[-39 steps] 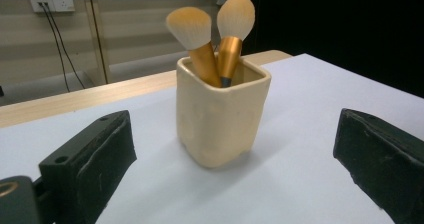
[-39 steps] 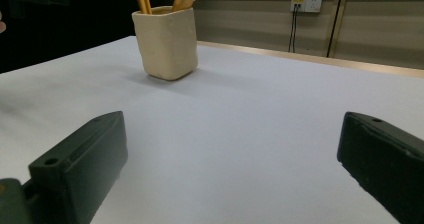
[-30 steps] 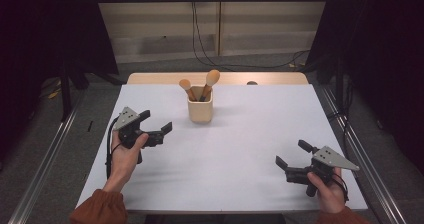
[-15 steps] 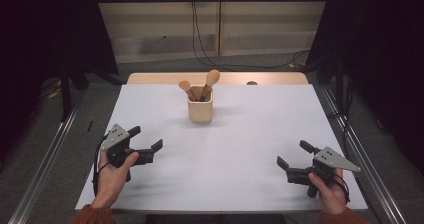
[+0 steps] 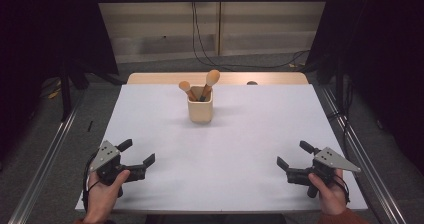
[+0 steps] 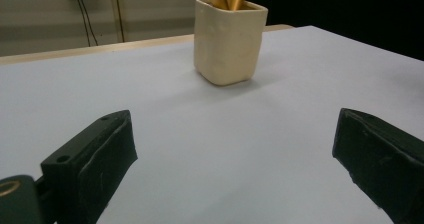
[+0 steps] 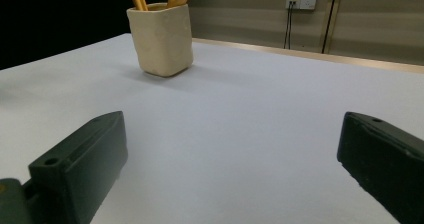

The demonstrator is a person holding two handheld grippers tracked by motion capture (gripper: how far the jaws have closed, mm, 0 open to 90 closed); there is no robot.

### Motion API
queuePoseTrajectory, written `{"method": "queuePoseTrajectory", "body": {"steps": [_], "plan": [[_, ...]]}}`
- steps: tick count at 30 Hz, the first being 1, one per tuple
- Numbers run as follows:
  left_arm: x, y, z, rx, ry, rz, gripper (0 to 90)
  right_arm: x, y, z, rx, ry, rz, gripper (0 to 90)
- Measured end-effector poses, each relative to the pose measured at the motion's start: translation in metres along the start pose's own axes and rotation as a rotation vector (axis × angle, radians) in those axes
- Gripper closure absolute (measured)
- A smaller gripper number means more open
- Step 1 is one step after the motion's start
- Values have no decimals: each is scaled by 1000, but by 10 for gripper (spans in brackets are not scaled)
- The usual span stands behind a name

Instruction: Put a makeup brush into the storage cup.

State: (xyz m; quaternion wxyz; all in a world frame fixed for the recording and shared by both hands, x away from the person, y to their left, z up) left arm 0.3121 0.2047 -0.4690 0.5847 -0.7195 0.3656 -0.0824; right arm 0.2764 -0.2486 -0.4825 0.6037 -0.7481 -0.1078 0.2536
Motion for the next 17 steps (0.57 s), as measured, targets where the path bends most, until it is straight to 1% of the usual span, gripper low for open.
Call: {"method": "queuePoseTrajectory", "body": {"steps": [2, 4, 5, 7, 8, 9, 10, 11, 12, 13, 16, 17], "plan": [[-3, 4, -2, -10, 5, 6, 33, 0, 0, 0, 3, 0, -1, 0], [-5, 7, -3, -12, 4, 1, 33, 0, 0, 0, 2, 0, -2, 0], [-6, 9, -3, -2, 2, 5, 32, 0, 0, 0, 3, 0, -2, 0], [-9, 8, -1, 1, -3, -4, 33, 0, 0, 1, -1, -1, -1, 0], [-10, 8, -3, -13, -1, -16, 33, 0, 0, 1, -3, -4, -1, 0], [-11, 8, -5, 0, 6, -13, 34, 0, 0, 1, -2, -4, 0, 0], [-12, 6, -6, 23, -6, -27, 34, 0, 1, 0, 1, 0, 1, 0], [-13, 5, -6, 42, -4, -25, 34, 0, 1, 0, 0, 1, 3, 0], [-13, 4, -7, 36, 5, -28, 41, 0, 1, -1, 3, 3, 2, 0], [-14, 3, -6, 37, 1, -36, 48, 1, 1, -1, 3, 1, 2, 0], [-11, 6, -5, 14, 4, -21, 37, 1, 2, -1, 4, -3, 5, 0], [-10, 7, -5, 12, 6, -14, 32, 1, 2, -1, 9, -3, 4, 0]]}}
Point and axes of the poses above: each handheld gripper's, and its own axes: x roughly forward along the jaws, y roughly out of its underside, z roughly to its left, the point moved 8 cm from there along x, roughly forward along the jaws, and after that the axes turned 13 degrees about -x, right-handed, at the moved point
